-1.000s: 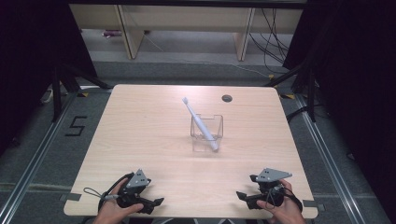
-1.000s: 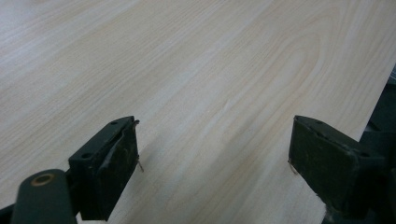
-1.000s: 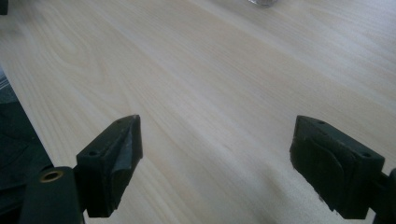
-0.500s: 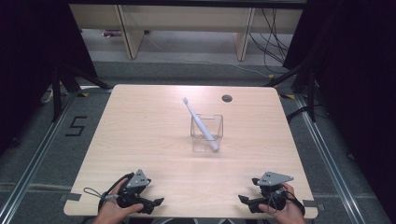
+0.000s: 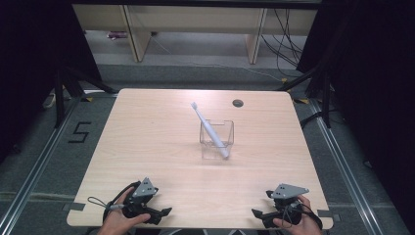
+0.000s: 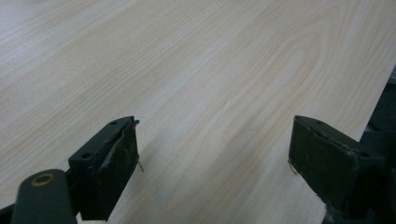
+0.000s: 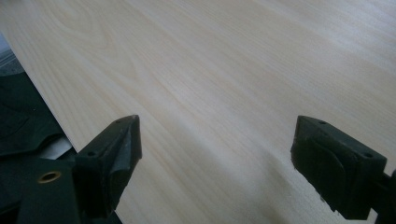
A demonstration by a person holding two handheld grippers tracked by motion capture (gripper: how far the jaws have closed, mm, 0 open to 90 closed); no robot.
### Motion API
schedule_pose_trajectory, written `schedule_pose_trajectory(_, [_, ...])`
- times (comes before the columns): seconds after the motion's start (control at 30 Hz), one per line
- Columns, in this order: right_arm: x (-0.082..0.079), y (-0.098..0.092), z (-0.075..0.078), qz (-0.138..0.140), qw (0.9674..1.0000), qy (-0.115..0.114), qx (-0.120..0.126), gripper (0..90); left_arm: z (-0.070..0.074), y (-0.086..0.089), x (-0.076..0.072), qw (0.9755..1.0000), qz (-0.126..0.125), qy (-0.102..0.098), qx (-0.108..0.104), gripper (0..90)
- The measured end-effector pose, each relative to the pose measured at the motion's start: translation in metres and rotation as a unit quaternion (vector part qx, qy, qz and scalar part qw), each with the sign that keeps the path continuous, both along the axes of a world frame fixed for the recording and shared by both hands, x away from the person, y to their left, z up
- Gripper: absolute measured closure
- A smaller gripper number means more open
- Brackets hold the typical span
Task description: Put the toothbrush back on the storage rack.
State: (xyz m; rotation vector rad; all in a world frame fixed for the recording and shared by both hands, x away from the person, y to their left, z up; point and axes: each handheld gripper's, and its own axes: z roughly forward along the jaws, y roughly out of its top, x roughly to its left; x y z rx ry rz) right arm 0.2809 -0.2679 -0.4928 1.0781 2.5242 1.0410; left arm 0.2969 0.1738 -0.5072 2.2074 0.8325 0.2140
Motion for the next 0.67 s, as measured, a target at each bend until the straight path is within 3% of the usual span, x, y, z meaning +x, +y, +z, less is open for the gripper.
schedule_pose_trajectory(0.67, [0.0021, -0.0001, 0.0009, 0.011, 0.9999, -0.011, 0.002, 16.9, 0.0001, 0.0007, 0.0010, 1.0000, -0.005, 0.000, 0.007, 15.1])
